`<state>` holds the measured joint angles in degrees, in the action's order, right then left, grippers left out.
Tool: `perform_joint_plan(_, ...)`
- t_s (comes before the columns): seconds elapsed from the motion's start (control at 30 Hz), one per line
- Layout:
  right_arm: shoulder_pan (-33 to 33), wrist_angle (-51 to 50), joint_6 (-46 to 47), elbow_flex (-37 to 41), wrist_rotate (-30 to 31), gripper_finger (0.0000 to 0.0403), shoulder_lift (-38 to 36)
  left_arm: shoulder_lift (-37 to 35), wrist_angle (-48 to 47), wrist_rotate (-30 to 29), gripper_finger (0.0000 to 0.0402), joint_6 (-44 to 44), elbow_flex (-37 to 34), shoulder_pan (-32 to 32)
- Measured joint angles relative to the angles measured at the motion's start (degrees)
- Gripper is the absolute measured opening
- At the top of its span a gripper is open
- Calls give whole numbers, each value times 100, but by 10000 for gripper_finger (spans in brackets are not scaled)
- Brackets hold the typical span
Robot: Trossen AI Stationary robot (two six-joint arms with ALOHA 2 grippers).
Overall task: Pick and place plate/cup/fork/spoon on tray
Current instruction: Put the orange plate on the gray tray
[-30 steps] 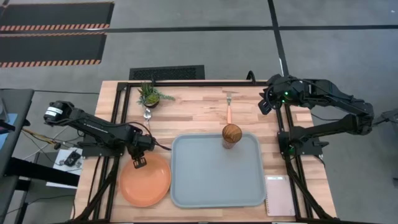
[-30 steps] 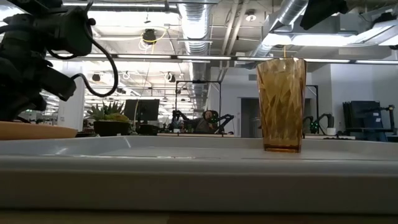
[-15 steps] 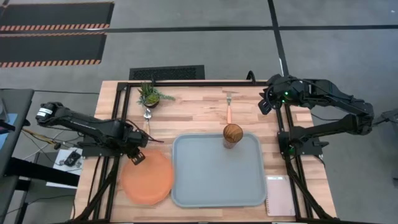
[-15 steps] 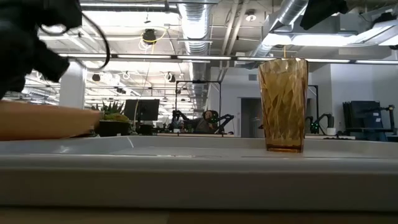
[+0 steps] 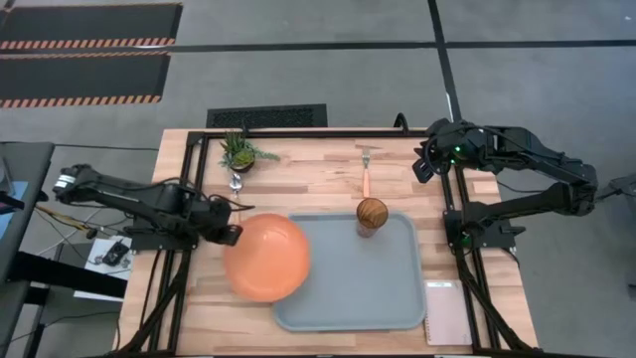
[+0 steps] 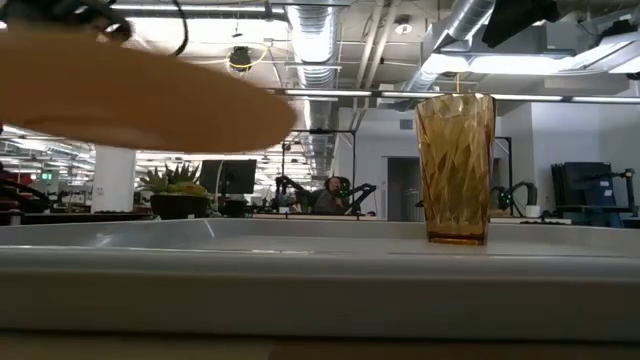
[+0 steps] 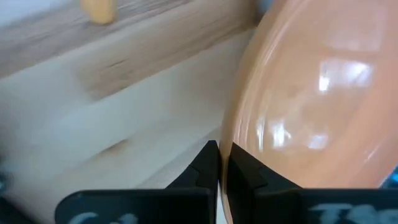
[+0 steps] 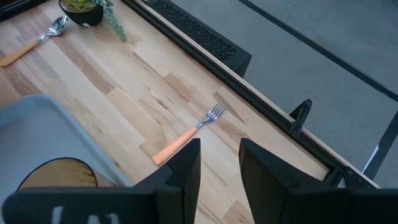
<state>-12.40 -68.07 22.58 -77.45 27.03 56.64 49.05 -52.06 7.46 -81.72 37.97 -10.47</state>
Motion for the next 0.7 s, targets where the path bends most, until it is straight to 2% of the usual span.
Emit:
perform_joint_plan(0.1,0,0,-10,0,0,134,0,452,540,-72,1,-153,234,-1)
perform_joint_plan(0.4,0,1,-10,0,0,134,-1,2301,537,-173,0,284,1475,34)
perform_joint_plan(0.7,0,0,-10,0,-2,134,0,3606,760,-282,0,301,2321,2)
